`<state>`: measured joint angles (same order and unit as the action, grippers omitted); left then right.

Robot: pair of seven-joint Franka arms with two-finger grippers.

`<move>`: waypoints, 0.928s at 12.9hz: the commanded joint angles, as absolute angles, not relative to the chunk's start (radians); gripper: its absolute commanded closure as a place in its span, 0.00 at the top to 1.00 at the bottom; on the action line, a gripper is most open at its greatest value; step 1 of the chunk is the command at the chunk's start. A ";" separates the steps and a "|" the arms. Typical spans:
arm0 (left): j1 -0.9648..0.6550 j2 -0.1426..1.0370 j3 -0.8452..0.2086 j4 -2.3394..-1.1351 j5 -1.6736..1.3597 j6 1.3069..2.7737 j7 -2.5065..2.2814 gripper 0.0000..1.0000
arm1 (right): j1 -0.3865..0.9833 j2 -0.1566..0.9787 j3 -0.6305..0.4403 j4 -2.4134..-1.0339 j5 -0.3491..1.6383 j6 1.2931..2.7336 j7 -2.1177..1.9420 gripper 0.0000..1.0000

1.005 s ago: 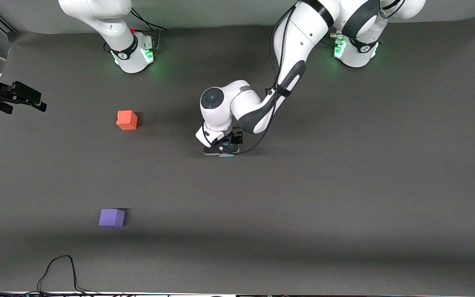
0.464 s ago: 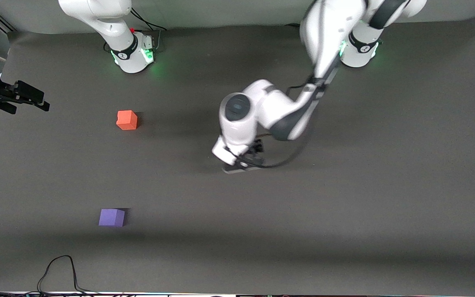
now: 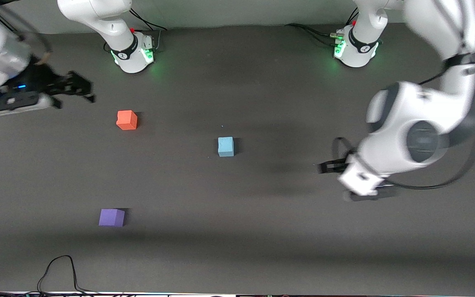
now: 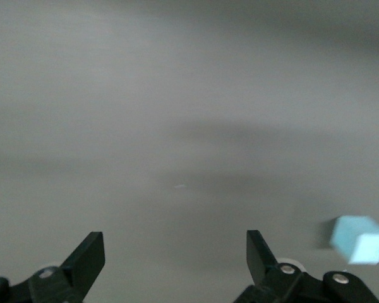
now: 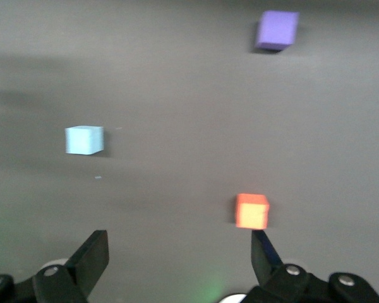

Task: Place blue block between orange and purple blocks
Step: 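Withdraw the left gripper while the right gripper reaches the blue block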

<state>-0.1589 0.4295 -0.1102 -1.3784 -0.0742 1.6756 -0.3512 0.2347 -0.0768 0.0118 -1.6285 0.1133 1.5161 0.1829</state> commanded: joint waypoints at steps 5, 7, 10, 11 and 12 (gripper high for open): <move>0.035 0.169 -0.118 -1.563 -0.066 1.606 -0.057 1.00 | 0.638 0.151 0.003 -1.346 0.137 1.514 0.766 1.00; 0.075 0.103 -0.118 -1.600 -0.067 1.589 -0.006 1.00 | 0.699 0.205 0.003 -1.295 0.135 1.514 0.805 1.00; 0.112 0.049 -0.117 -1.597 -0.067 1.539 0.050 1.00 | 0.741 0.234 0.003 -1.363 0.127 1.543 0.792 1.00; 0.112 0.048 -0.117 -1.583 -0.066 1.531 0.052 1.00 | 0.745 0.235 0.003 -1.450 0.120 1.615 0.766 1.00; 0.095 0.046 -0.089 -1.575 -0.063 1.529 0.051 1.00 | 0.750 0.215 0.002 -1.583 0.109 1.747 0.727 1.00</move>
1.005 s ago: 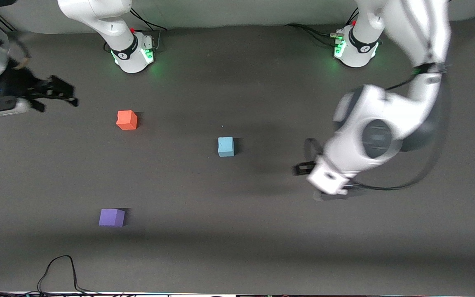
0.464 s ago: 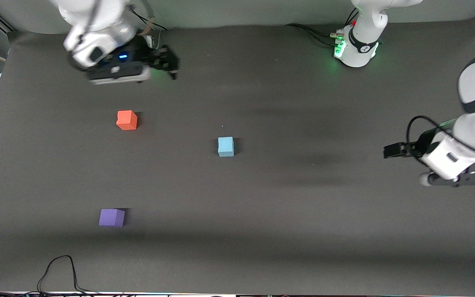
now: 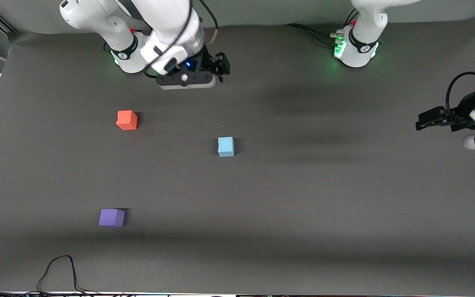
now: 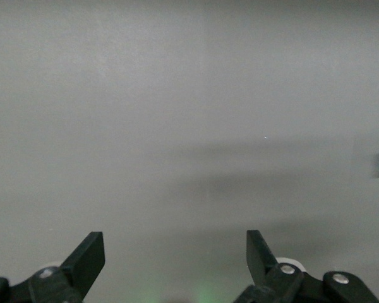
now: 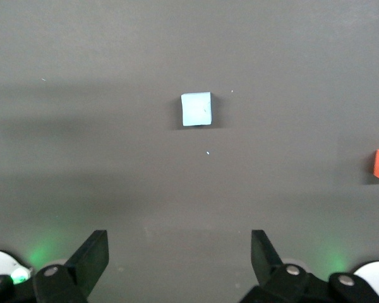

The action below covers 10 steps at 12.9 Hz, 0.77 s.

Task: Place blue block between orange and purple blocks
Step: 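Withdraw the left gripper while the right gripper reaches the blue block, then grasp the blue block with the right gripper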

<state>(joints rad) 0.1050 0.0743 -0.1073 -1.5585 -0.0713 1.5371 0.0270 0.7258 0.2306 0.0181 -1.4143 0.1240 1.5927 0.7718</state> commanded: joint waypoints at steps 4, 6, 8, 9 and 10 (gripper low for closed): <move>-0.060 0.051 0.041 -1.555 -0.042 1.526 0.045 1.00 | 0.790 0.289 0.002 -1.871 0.011 2.121 0.721 1.00; -0.060 0.045 0.041 -1.552 -0.040 1.523 0.057 1.00 | 0.793 0.372 0.000 -1.870 -0.033 2.158 0.724 1.00; -0.055 0.034 0.037 -1.552 -0.038 1.509 0.060 1.00 | 0.795 0.425 0.000 -1.867 -0.035 2.204 0.735 1.00; -0.054 0.034 0.038 -1.552 -0.038 1.508 0.070 1.00 | 0.795 0.446 0.000 -1.865 -0.035 2.221 0.738 1.00; -0.052 0.032 0.040 -1.552 -0.038 1.506 0.086 1.00 | 0.795 0.466 0.000 -1.864 -0.035 2.235 0.738 1.00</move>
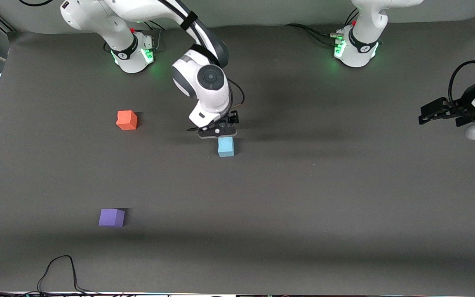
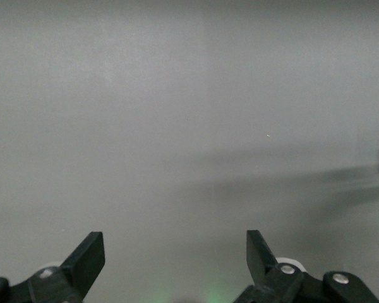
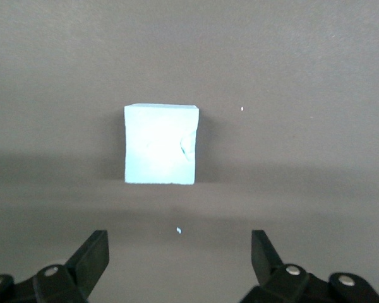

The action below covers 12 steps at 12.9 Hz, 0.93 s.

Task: Place blue block between orange and purple blocks
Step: 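Grasp the blue block with the right gripper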

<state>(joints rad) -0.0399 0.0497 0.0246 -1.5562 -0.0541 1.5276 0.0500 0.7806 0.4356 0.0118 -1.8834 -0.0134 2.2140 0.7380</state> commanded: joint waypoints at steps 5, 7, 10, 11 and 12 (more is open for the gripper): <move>-0.049 0.025 0.043 -1.555 -0.037 1.505 0.087 1.00 | 0.781 0.596 -0.005 -1.780 -0.026 2.332 0.761 1.00; -0.051 0.017 0.041 -1.559 -0.037 1.502 0.086 1.00 | 0.781 0.655 -0.006 -1.724 -0.034 2.335 0.787 1.00; -0.049 0.015 0.040 -1.560 -0.035 1.502 0.086 1.00 | 0.779 0.689 -0.018 -1.710 -0.037 2.367 0.787 1.00; -0.049 0.015 0.041 -1.560 -0.035 1.502 0.086 1.00 | 0.779 0.692 -0.021 -1.710 -0.037 2.370 0.787 0.98; -0.049 0.017 0.041 -1.560 -0.035 1.503 0.086 1.00 | 0.779 0.692 -0.023 -1.710 -0.037 2.370 0.785 0.86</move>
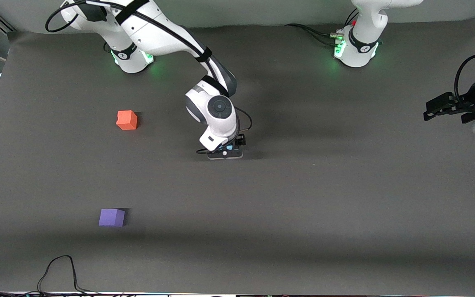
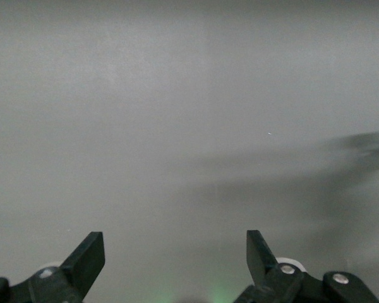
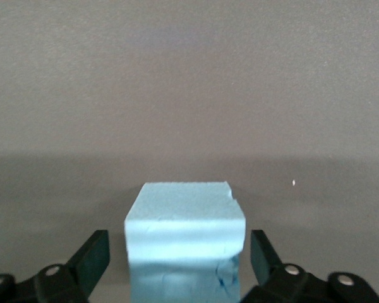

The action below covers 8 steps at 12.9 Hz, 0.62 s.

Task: Place blue block between orange and purple blocks
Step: 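Grasp the blue block with the right gripper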

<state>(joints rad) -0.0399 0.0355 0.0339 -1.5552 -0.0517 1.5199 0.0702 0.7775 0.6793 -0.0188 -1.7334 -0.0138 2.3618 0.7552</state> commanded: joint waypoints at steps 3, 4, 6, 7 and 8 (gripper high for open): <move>-0.049 0.015 0.041 -1.560 -0.035 1.502 0.086 1.00 | 0.779 0.689 -0.023 -1.712 -0.037 2.367 0.788 0.48; -0.049 0.015 0.041 -1.562 -0.035 1.502 0.086 1.00 | 0.778 0.678 -0.025 -1.712 -0.035 2.364 0.790 0.47; -0.049 0.015 0.040 -1.563 -0.035 1.502 0.086 1.00 | 0.778 0.629 -0.025 -1.712 -0.032 2.335 0.805 0.47; -0.049 0.017 0.040 -1.563 -0.035 1.502 0.086 1.00 | 0.775 0.589 -0.025 -1.710 -0.032 2.294 0.796 0.47; -0.049 0.015 0.040 -1.563 -0.035 1.502 0.086 1.00 | 0.769 0.545 -0.035 -1.703 -0.032 2.245 0.792 0.47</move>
